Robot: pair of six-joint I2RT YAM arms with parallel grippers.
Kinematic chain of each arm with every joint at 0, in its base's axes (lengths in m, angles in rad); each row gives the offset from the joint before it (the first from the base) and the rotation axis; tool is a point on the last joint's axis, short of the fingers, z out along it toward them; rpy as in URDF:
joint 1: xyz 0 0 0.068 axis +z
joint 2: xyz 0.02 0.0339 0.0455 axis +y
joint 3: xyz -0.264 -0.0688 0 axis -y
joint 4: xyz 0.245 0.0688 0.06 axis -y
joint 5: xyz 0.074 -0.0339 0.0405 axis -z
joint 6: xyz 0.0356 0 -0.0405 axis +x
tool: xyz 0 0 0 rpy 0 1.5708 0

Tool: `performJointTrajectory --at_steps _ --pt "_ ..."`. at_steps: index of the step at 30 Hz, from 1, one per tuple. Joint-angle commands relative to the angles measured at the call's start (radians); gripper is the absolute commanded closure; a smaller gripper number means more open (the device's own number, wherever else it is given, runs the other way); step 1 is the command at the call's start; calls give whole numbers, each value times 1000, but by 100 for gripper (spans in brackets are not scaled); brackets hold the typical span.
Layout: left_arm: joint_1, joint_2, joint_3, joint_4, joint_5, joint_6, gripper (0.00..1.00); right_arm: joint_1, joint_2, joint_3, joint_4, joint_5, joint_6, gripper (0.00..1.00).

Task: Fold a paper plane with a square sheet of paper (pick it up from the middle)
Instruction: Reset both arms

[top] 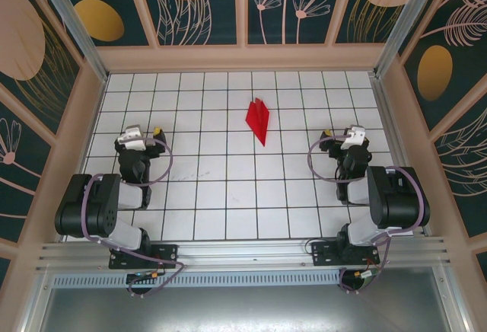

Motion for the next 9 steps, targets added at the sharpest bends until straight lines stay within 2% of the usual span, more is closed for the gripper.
performJointTrajectory --at_steps 1,9 --pt "6 9 22 -15 46 26 2 -6 9 9 46 -21 11 1" --pt "5 9 22 -14 47 26 1 -8 8 3 55 -30 5 1"
